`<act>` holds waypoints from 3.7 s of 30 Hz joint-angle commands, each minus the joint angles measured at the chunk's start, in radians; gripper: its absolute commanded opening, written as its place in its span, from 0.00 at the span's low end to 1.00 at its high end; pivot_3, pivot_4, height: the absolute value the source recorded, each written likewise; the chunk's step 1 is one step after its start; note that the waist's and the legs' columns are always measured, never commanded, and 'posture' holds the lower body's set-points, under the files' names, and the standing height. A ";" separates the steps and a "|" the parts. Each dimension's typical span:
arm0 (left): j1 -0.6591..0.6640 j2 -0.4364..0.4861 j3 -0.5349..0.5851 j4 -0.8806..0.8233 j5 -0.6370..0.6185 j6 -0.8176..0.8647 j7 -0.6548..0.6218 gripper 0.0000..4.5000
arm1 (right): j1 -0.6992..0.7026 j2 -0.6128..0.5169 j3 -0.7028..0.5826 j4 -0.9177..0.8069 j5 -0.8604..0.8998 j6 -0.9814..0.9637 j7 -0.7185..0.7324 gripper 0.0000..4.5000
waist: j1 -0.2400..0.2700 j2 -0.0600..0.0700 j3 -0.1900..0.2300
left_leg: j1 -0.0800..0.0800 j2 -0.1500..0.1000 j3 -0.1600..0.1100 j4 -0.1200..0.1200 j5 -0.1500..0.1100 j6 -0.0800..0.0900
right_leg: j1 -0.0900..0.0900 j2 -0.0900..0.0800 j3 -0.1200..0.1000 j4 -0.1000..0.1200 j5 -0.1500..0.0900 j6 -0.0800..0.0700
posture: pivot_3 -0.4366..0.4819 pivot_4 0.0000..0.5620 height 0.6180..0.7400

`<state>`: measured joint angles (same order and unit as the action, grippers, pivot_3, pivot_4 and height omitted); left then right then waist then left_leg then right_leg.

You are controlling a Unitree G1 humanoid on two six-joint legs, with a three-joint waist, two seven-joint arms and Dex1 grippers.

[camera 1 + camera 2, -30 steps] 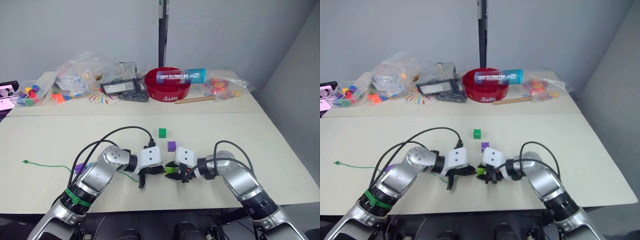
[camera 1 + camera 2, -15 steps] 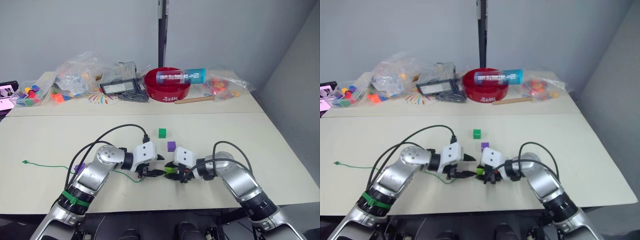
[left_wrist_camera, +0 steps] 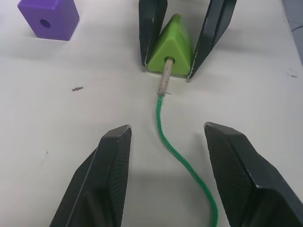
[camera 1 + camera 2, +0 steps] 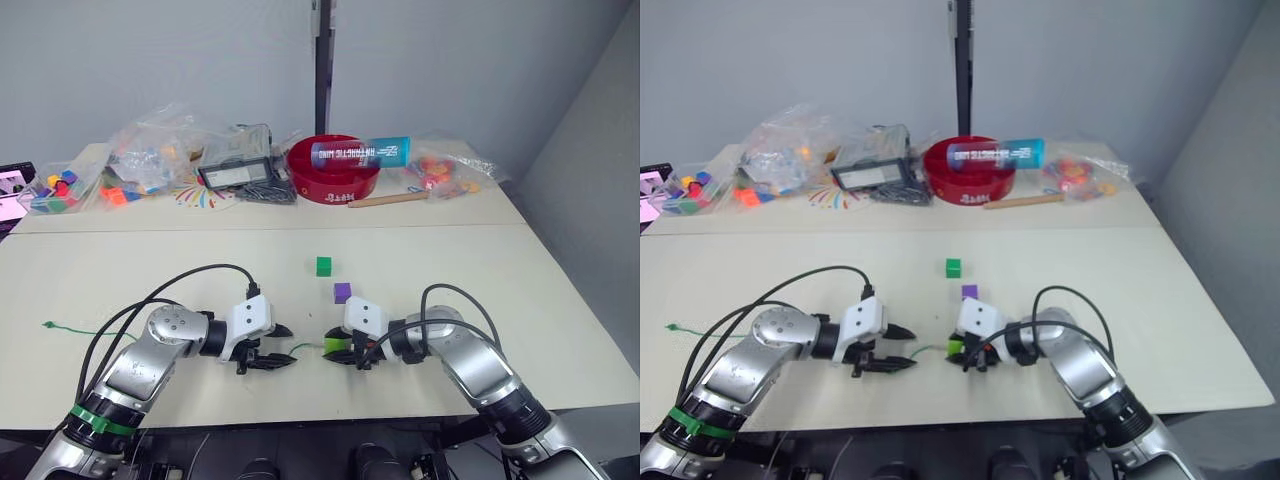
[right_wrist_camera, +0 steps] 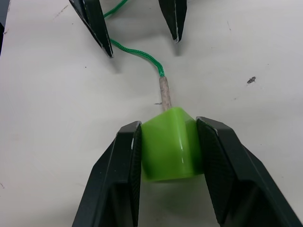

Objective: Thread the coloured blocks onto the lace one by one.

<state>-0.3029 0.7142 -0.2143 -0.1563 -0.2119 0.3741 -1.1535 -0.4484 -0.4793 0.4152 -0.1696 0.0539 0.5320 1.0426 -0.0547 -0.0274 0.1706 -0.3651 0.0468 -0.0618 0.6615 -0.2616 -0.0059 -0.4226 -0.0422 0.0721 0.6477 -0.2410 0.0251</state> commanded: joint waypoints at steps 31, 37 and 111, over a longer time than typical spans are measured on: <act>-0.112 -0.117 -0.130 0.057 0.058 -0.039 0.012 0.00 | 0.022 -0.015 0.052 -0.039 0.012 0.054 -0.014 0.29 | 0.007 0.000 0.000 | -0.001 0.000 0.000 0.000 0.000 0.000 | 0.000 0.000 0.000 0.000 0.000 0.000 | 0.48 0.27 0.92; -0.146 -0.177 -0.148 0.119 0.102 -0.074 0.057 0.00 | 0.023 -0.008 0.064 -0.042 0.012 0.056 -0.015 0.29 | 0.010 0.000 0.000 | -0.001 -0.001 0.000 0.000 0.000 0.000 | 0.000 0.000 0.000 0.000 0.000 0.000 | 0.48 0.27 0.92; -0.137 -0.082 -0.159 0.171 0.108 -0.155 -0.075 0.30 | 0.056 -0.155 -0.028 -0.037 0.072 -0.001 -0.012 0.00 | 0.005 0.000 0.000 | 0.000 -0.001 -0.001 0.001 0.000 0.000 | 0.001 -0.001 0.000 0.000 0.000 0.001 | 0.48 0.27 0.92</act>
<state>-0.4662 0.5862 -0.3935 0.0242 -0.1090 0.2180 -1.1964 -0.3943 -0.6274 0.3835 -0.2145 0.1445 0.5297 1.0398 -0.0495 -0.0274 0.1703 -0.3652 0.0456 -0.0624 0.6621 -0.2616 -0.0058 -0.4219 -0.0428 0.0725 0.6479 -0.2410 0.0258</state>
